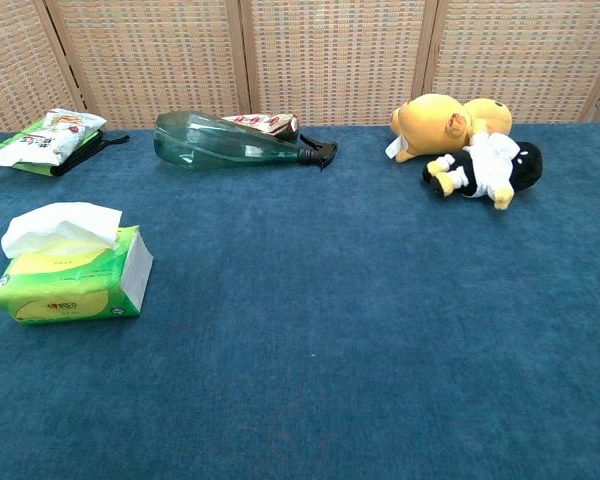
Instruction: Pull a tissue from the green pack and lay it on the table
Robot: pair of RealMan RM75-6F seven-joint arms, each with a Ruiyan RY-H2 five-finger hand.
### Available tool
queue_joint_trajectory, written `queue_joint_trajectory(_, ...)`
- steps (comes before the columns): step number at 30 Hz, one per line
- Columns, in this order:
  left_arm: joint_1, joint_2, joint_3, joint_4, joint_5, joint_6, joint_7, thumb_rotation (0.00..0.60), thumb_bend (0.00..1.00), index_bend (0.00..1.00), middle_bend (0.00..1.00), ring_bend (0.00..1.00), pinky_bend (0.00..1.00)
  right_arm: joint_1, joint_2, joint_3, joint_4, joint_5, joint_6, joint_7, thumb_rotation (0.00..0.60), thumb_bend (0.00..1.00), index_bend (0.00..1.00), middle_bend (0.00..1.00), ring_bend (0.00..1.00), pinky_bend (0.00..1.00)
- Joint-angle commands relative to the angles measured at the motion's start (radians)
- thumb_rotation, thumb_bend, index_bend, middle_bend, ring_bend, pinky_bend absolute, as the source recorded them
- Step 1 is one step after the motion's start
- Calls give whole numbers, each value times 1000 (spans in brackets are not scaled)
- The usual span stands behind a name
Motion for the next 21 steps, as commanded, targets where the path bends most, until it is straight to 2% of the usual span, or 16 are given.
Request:
queue_joint_trajectory(1,0,0,1,2,0,-1,-4,600,0,0,0,0,0,-1,-1,-1,1,0,0,0,600,0,0,0,0,0)
queue_joint_trajectory(11,-36,-12,2,15,38,-38,-29,600,0,0,0,0,0,-4,7,0,-1,3,3,20,600,0,0,0,0,0)
queue_joint_trajectory(15,-134,-28,-23,23,47,-159,-82,600,0,0,0,0,0,2,7,4,3,17,-16,22,600,0,0,0,0,0)
queue_joint_trajectory(21,-282,-53,-62,16,-17,-384,-93,600,0,0,0,0,29,9,7,9,6,33,-32,23,600,0,0,0,0,0)
